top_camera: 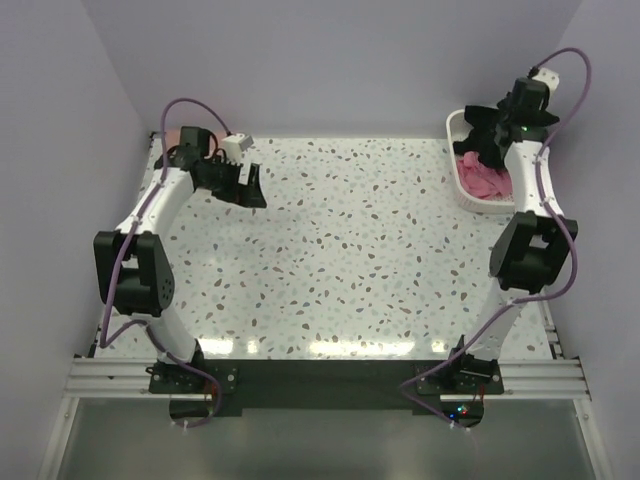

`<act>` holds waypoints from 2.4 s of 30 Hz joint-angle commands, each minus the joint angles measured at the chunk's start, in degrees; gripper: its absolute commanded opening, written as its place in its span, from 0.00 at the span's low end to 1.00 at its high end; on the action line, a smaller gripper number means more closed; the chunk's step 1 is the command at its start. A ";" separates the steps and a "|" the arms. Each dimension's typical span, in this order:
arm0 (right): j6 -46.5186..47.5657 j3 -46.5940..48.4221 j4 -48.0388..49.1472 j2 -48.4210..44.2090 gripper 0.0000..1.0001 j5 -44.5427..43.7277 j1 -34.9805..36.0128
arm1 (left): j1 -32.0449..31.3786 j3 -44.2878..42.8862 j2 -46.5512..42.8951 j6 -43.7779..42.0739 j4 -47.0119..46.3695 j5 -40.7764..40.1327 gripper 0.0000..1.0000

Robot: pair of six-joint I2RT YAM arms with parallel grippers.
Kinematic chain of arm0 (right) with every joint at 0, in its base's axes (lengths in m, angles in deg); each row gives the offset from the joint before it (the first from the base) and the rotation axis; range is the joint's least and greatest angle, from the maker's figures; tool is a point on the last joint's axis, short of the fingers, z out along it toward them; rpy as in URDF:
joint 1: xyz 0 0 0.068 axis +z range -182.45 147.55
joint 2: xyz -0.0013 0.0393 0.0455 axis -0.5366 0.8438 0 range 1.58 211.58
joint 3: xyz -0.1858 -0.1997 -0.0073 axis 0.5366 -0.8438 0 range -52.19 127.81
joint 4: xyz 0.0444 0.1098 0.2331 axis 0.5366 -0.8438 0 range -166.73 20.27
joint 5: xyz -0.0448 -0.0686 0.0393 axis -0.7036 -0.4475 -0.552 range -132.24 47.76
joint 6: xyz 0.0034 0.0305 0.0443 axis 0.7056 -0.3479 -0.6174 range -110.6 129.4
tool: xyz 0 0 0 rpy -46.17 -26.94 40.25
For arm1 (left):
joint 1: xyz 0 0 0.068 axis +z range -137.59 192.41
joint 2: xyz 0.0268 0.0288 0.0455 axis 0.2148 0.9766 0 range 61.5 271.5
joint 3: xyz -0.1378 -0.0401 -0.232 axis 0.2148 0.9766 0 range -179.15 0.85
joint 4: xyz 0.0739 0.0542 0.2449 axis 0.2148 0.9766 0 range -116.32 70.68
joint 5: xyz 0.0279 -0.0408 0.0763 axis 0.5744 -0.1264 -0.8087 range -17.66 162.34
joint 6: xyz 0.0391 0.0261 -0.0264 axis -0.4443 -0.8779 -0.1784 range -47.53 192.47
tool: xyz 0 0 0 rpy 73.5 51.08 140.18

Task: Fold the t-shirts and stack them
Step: Grab the tshirt from the pile, then move the tshirt to the center of the board, then flatten the tshirt out

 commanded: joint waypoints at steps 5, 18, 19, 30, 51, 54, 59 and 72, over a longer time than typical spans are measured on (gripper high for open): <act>-1.60 -6.08 5.55 -16.26 0.00 12.96 0.35 | 1.82 0.05 -4.40 0.58 -1.55 4.40 1.00; -6.09 -6.99 11.71 -34.64 0.00 33.78 4.90 | 3.22 1.19 -10.02 2.25 -3.40 7.48 1.00; -5.82 -5.66 11.62 -34.56 0.00 34.93 5.96 | 3.31 1.28 -10.28 2.26 -3.49 7.74 1.00; -11.87 6.65 6.89 -34.47 0.00 36.71 23.64 | 5.42 1.45 -14.94 2.26 -3.84 8.10 1.00; 33.43 -24.56 -26.86 -26.24 0.93 49.28 10.00 | 2.19 12.43 -12.84 -20.33 4.86 -3.65 1.00; 37.32 -23.49 -28.19 -22.26 0.87 44.98 13.44 | -1.24 13.93 -8.72 -21.12 5.65 -9.21 0.95; 41.02 -21.91 -26.62 -14.88 0.76 38.65 18.27 | -4.59 16.65 -3.79 -20.42 4.26 -14.30 0.72; 48.84 -18.12 -23.63 -0.38 0.59 24.41 22.32 | -9.25 19.38 5.00 -17.52 -0.15 -29.86 0.62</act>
